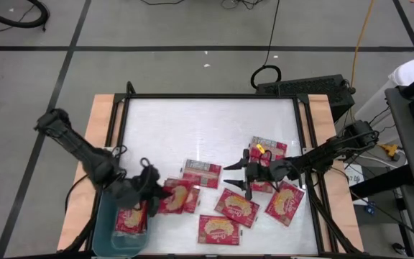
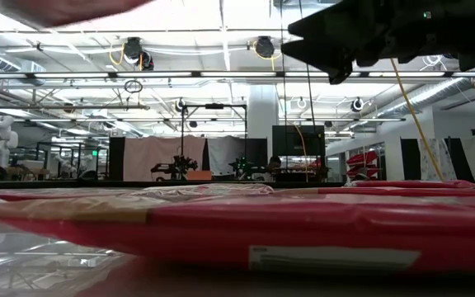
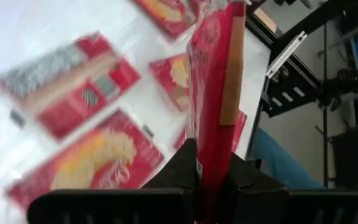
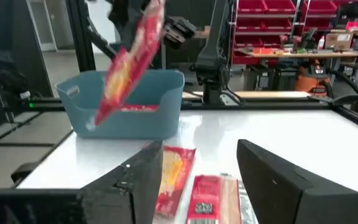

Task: Sort popcorn bags into baskets
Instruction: Put the red popcorn bag into the blue bin

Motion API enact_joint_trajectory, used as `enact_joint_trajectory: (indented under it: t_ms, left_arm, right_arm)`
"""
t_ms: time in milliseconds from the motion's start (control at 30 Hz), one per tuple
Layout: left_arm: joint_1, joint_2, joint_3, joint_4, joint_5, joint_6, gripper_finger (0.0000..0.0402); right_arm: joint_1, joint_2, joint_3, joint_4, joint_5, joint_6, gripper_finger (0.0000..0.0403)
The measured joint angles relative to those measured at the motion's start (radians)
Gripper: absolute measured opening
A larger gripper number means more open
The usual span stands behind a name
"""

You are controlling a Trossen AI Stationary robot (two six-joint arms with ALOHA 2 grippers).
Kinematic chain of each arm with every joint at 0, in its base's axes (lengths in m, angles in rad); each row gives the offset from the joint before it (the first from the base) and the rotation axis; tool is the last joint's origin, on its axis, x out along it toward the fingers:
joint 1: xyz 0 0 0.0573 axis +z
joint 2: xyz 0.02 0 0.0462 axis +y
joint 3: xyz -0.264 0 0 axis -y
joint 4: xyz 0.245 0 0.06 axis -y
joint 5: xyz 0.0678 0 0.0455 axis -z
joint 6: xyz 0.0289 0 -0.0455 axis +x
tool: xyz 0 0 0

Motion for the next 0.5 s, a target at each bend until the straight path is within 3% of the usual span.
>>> enact_joint_trajectory:
  t_ms: [233,500]
  left_arm:
    - [-0.201,-0.03,0.0,-0.164,-0.102,-0.341,0.0026]
    - [-0.398,-0.044,0.0,-0.411,-0.097,-0.759,0.0026]
  right_arm:
    - [0.0,0.0,0.0,-0.031,-0.001,0.0,0.0197]
    - [0.0,0.0,0.0,-0.077,-0.001,0.02,0.0197]
